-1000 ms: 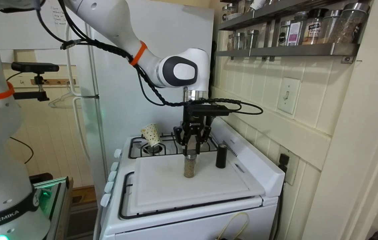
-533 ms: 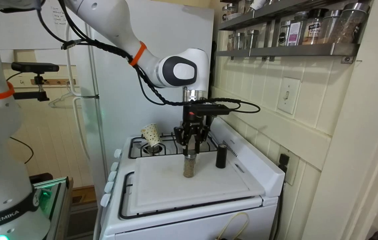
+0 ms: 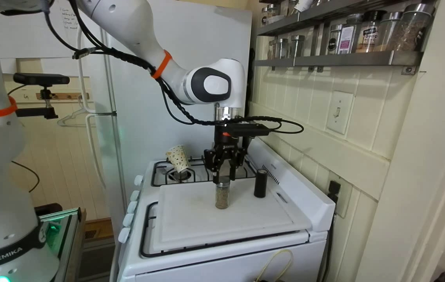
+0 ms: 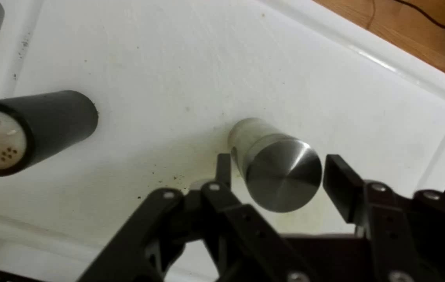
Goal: Move the brown spice bottle to the right
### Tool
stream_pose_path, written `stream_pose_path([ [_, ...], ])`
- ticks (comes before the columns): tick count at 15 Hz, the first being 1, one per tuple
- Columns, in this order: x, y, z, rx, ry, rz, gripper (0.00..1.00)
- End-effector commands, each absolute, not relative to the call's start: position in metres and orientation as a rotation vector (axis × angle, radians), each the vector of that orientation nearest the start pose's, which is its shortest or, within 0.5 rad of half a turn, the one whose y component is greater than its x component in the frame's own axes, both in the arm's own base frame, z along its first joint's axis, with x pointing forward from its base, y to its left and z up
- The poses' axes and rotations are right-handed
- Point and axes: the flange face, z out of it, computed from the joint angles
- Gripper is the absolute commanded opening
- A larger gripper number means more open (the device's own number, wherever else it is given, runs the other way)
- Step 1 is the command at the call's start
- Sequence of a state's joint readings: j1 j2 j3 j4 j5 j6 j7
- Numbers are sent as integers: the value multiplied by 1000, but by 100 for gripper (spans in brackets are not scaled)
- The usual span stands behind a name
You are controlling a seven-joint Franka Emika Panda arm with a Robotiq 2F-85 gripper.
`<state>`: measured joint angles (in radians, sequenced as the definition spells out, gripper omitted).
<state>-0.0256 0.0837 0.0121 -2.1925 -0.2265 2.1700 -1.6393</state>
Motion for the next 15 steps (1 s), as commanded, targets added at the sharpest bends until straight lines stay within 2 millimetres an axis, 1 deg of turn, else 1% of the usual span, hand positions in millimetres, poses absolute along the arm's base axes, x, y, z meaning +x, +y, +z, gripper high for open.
stream_pose_path([
  [1,525,-14,330,1941,2389,-361,96],
  [2,524,-14,329,1941,2388,-365,99],
  [6,522,-11,334,1943,2364,-359,100],
  [8,520,-3,340,1949,2357,-351,100],
  [9,517,4,345,1980,2337,-330,100],
  [12,514,26,365,2175,2127,-230,100],
  [15,508,48,385,2286,1910,-184,100],
])
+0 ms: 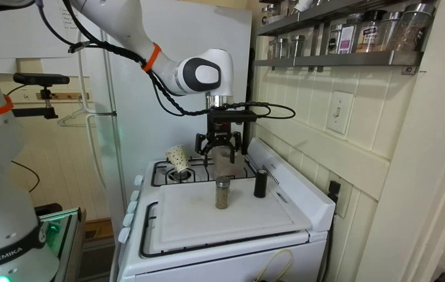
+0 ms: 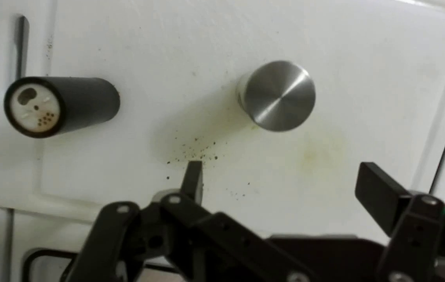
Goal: Move the brown spice bottle to the right
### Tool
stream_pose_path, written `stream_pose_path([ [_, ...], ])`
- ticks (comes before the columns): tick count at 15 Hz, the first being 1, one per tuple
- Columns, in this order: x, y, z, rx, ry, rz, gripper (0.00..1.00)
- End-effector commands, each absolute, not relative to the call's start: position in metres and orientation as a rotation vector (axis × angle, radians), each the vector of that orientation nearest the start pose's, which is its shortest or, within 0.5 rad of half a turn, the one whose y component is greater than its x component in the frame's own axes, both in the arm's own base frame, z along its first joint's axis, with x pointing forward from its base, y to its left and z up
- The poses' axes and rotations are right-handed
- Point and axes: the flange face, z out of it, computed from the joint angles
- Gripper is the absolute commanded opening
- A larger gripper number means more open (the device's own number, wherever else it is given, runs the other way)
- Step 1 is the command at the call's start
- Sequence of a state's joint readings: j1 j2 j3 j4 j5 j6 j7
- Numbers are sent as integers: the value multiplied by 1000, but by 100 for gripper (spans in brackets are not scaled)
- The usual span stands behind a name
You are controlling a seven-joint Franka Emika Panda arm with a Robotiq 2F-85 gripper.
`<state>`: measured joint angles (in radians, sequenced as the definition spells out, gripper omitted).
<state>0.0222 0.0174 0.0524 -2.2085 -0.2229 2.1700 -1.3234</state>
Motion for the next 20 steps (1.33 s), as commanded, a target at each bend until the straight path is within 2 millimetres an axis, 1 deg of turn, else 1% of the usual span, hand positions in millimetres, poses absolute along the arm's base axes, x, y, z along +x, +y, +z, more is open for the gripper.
stream_pose_path([
  [1,506,54,390,-2591,-2046,185,100],
  [4,494,67,407,-2749,-1810,141,100],
  [10,455,72,439,-2940,-1322,109,100],
  [13,435,72,455,-3013,-1071,96,100],
  [16,417,71,474,-3075,-824,73,100],
  [20,406,65,507,-3139,-499,-7,100],
])
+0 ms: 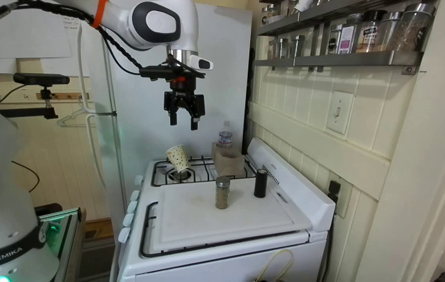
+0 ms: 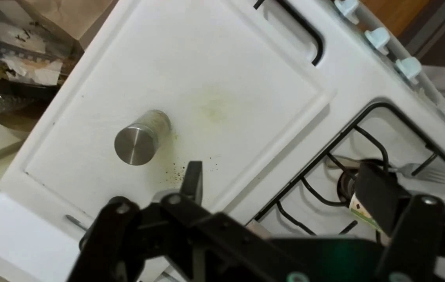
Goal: Move the brown spice bottle to the right
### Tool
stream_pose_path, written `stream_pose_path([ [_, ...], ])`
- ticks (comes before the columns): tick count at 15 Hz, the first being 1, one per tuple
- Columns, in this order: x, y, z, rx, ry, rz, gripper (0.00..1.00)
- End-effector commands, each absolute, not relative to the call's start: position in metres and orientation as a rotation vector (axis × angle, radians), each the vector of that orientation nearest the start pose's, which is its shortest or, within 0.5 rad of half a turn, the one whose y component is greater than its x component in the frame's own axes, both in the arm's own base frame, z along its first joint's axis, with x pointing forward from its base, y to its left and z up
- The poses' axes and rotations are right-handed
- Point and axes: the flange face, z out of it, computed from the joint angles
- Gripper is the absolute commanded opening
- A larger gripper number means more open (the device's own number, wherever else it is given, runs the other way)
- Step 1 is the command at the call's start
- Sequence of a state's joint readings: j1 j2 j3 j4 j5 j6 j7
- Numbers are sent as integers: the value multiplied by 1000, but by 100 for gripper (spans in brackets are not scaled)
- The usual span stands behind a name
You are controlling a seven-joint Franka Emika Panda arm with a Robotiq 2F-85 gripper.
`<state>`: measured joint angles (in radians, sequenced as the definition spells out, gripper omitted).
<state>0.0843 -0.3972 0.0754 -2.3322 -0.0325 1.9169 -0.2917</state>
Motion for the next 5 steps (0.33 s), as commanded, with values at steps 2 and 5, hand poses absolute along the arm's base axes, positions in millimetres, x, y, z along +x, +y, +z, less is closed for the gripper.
stream_pose_path([
  [2,417,66,503,-3144,-591,-14,100],
  [5,413,65,510,-3152,-541,-36,100],
])
